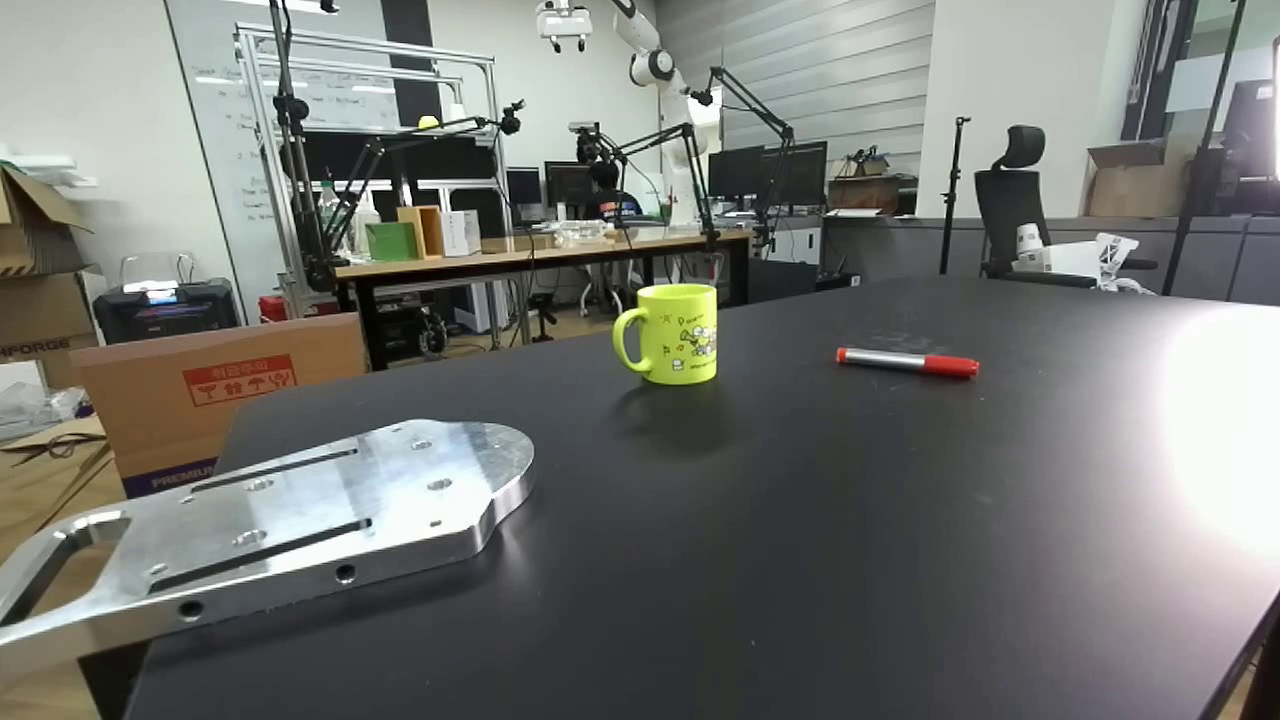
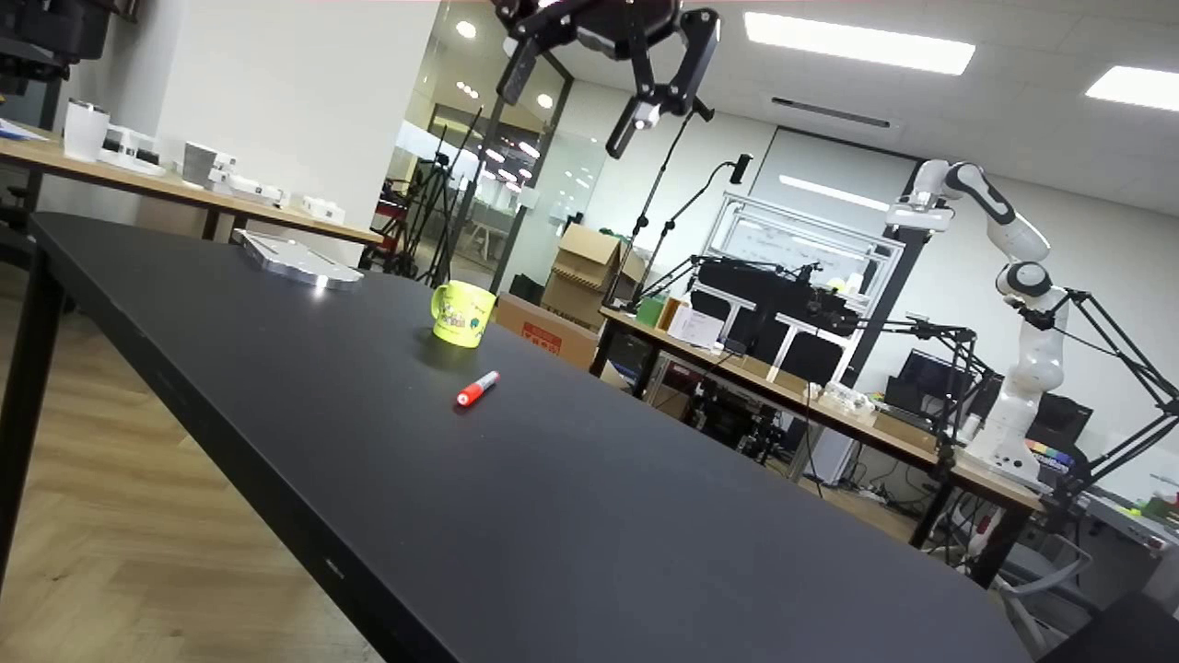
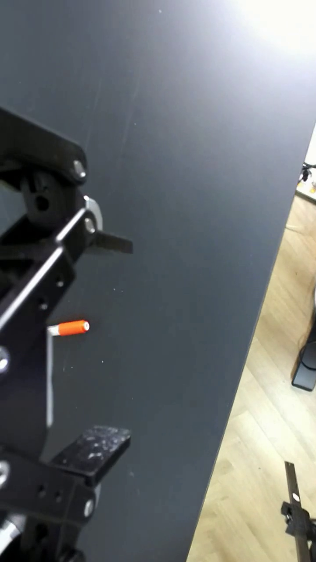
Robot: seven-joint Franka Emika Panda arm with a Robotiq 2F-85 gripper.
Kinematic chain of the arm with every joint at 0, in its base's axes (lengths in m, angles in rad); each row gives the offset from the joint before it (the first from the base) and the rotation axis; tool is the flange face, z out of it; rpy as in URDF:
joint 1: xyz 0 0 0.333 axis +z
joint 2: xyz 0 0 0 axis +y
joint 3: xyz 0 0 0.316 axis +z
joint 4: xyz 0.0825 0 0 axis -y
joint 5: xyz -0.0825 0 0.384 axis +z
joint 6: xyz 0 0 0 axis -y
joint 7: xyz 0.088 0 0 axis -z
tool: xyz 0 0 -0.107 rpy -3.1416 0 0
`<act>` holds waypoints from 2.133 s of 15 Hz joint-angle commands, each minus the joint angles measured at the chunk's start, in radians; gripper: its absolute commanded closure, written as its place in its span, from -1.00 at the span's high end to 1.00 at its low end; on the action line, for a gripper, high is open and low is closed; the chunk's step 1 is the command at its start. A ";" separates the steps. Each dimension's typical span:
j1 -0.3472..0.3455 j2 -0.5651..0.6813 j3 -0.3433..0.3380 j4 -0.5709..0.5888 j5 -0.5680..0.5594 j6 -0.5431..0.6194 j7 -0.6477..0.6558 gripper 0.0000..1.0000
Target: Put the marker in the mug
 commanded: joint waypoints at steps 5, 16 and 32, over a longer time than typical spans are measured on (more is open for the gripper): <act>-0.008 0.243 0.098 0.152 -0.033 0.145 -0.041 1.00; -0.011 0.454 0.214 0.280 -0.261 0.323 0.096 1.00; -0.018 0.612 0.316 0.307 -0.007 0.422 0.189 1.00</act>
